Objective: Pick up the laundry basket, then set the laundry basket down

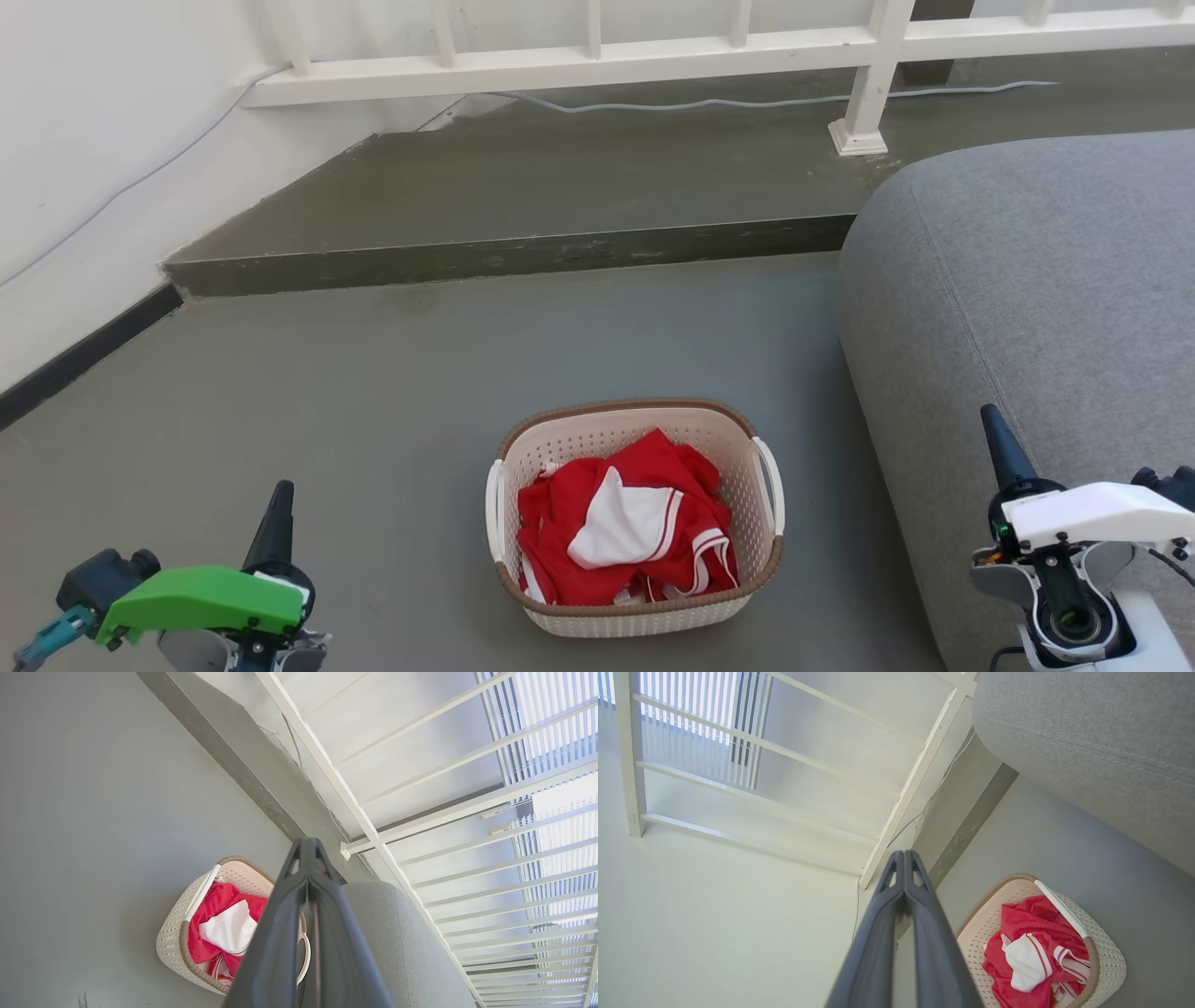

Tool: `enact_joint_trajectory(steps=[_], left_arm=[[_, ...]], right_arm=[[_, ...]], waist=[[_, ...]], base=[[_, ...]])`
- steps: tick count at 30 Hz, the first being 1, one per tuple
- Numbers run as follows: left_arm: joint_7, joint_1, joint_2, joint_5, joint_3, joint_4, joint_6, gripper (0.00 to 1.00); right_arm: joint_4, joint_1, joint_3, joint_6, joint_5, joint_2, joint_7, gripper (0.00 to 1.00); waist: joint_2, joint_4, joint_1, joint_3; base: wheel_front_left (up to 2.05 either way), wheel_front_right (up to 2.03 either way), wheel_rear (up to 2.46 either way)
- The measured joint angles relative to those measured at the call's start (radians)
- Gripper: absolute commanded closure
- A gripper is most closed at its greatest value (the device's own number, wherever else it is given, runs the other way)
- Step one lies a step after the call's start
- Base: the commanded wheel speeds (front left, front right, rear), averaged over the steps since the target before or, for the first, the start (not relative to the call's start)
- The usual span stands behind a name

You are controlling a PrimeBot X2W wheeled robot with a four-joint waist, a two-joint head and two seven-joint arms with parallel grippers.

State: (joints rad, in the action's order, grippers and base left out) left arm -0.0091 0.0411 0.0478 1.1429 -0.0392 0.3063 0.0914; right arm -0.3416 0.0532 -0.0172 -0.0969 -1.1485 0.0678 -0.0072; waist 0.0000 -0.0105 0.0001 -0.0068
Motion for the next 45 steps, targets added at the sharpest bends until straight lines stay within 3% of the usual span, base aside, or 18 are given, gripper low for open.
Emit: enact_joint_trajectory(steps=[37,45], left_arm=[[0.123,0.023,-0.007,0.444,0.123,-0.025,0.030,1.00],[0.123,0.023,-0.009,0.457,0.128,-0.025,0.031,1.00]], right_arm=[[0.050,0.006,-0.123,-0.020,-0.443,-0.029,0.121,1.00],[0.052,0.007,-0.126,-0.021,-0.446,-0.030,0.123,1.00]], waist=[[0.0000,0.010,0.0000,0.010],[0.0000,0.011,0.0000,0.009]], base=[[0.00,0.00,0.00],[0.00,0.00,0.00]])
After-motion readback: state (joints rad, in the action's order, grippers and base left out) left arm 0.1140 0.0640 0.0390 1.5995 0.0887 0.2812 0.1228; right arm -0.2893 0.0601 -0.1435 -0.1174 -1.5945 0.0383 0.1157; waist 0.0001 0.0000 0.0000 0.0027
